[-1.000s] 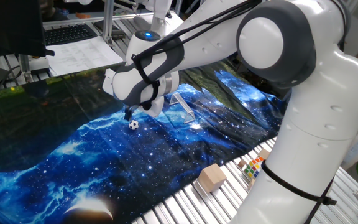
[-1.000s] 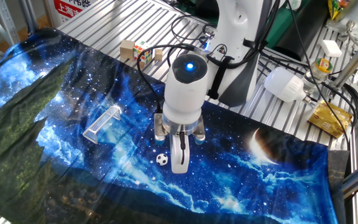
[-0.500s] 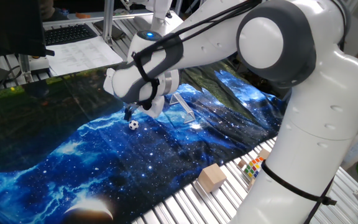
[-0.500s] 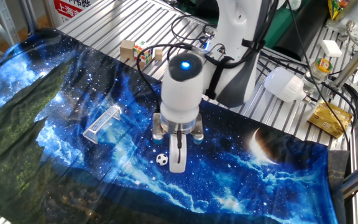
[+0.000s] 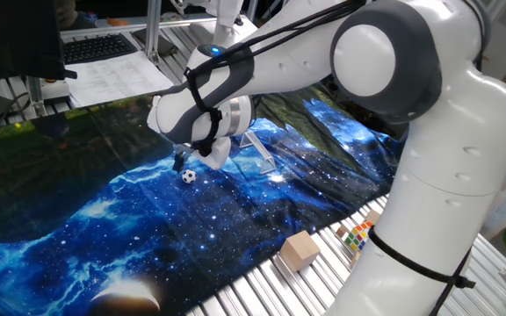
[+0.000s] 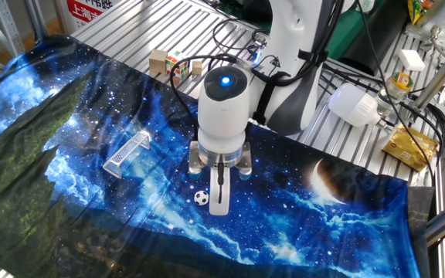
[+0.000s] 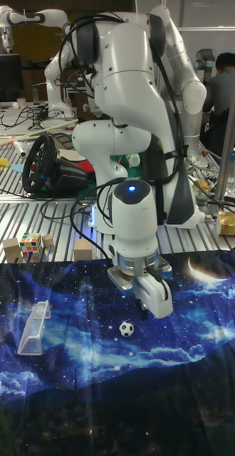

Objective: Push the soccer ball into the goal

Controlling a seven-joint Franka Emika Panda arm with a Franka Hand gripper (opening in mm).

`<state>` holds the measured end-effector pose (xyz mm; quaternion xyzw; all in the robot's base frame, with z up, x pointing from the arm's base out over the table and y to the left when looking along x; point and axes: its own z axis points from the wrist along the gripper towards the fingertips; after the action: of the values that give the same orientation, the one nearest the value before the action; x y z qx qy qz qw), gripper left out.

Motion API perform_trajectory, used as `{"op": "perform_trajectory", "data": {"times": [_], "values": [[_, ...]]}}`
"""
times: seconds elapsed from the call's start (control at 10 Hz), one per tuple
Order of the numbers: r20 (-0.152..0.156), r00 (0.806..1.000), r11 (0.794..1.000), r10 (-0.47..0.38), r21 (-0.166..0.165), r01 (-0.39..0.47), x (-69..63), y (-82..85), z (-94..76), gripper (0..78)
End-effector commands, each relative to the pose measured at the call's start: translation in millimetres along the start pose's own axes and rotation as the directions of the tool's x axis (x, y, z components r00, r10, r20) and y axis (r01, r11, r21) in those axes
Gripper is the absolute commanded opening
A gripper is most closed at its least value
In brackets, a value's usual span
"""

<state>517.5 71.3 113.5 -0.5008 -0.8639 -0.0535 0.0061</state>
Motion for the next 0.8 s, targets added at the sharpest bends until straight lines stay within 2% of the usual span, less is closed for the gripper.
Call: {"op": "perform_trajectory", "data": {"times": [0.1, 0.3, 0.5, 0.8], "values": [[0.021, 0.985, 0.986, 0.170, 0.001, -0.170, 3.4, 5.2, 17.7, 0.0], [0.036, 0.978, 0.978, 0.206, 0.006, -0.206, 0.7, 8.6, 23.3, 0.0], [0.039, 0.968, 0.968, 0.250, 0.007, -0.250, -4.0, 10.5, 29.7, 0.0], [0.049, 0.962, 0.962, 0.270, 0.012, -0.271, -5.7, 9.3, 33.1, 0.0]]}}
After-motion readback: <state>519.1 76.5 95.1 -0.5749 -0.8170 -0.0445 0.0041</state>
